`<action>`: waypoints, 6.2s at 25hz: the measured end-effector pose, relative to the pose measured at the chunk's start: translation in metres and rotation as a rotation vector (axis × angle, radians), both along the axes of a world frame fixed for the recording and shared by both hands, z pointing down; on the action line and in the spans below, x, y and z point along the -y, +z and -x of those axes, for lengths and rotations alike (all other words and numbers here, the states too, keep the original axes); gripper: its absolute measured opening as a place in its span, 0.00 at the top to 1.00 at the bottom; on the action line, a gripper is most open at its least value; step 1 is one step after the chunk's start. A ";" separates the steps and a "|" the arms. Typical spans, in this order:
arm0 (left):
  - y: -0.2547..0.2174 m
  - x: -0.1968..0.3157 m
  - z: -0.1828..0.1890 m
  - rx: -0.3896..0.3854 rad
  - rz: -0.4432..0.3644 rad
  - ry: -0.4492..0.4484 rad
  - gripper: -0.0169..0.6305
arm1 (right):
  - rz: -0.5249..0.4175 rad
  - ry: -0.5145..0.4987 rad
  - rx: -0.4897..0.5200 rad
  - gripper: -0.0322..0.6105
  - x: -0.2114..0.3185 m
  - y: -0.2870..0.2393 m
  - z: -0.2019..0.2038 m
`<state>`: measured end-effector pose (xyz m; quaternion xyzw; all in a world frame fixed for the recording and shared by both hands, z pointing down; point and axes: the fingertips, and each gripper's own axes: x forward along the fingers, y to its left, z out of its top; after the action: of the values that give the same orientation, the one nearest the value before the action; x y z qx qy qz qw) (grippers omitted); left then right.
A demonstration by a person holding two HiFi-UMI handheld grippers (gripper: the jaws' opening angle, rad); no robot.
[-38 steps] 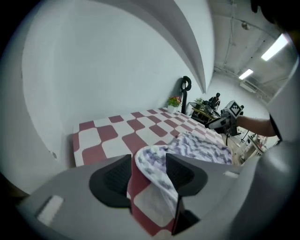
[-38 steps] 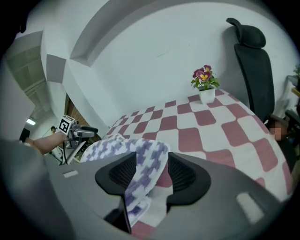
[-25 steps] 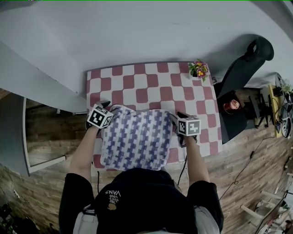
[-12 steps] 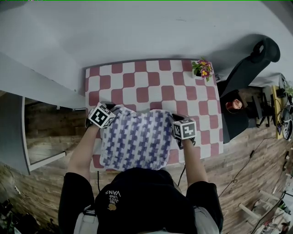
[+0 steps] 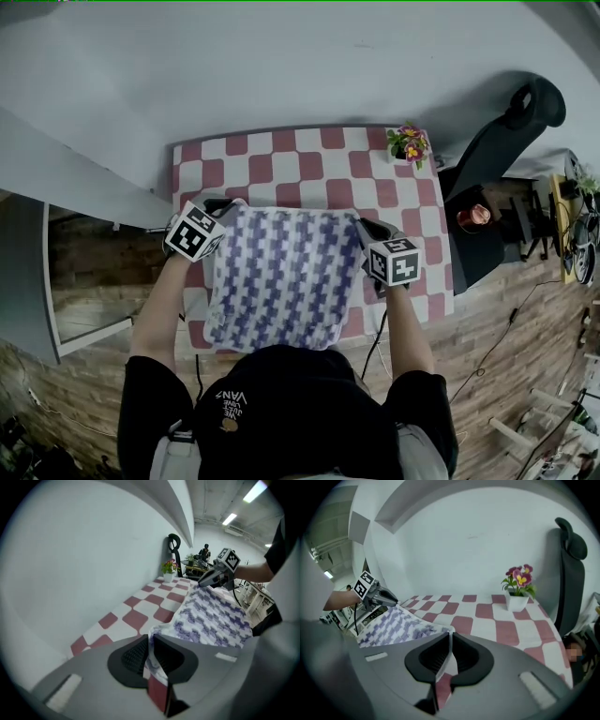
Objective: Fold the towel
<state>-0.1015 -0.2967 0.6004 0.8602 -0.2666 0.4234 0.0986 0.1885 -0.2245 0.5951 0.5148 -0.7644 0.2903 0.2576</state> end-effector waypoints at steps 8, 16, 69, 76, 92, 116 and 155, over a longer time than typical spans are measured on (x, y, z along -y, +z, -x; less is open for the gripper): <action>-0.079 0.076 -0.027 -0.054 -0.273 -0.034 0.91 | -0.186 0.034 -0.078 0.91 0.074 -0.061 -0.029; -0.084 0.152 -0.056 -0.025 -0.381 -0.081 0.91 | -0.240 0.056 -0.134 0.91 0.156 -0.065 -0.060; 0.029 -0.233 0.090 -0.109 -0.217 0.023 0.66 | -0.227 -0.022 -0.162 0.70 -0.264 0.028 0.088; 0.052 -0.302 0.084 -0.044 -0.140 0.316 0.64 | -0.197 -0.282 -0.373 0.65 -0.327 0.074 0.126; 0.074 -0.338 0.081 0.077 -0.098 0.527 0.64 | -0.217 -0.513 -0.639 0.92 -0.333 0.120 0.136; 0.051 -0.319 0.055 0.091 -0.254 0.358 0.91 | -0.465 -0.219 -0.233 0.92 -0.275 -0.091 0.116; -0.119 -0.468 0.019 0.029 -0.662 -0.079 0.92 | -0.531 -0.250 -0.203 0.92 -0.426 -0.125 0.033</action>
<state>-0.1207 0.1710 0.4810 0.8284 -0.4240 0.3221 -0.1736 0.1555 0.2018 0.4698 0.4926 -0.8412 -0.0066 0.2230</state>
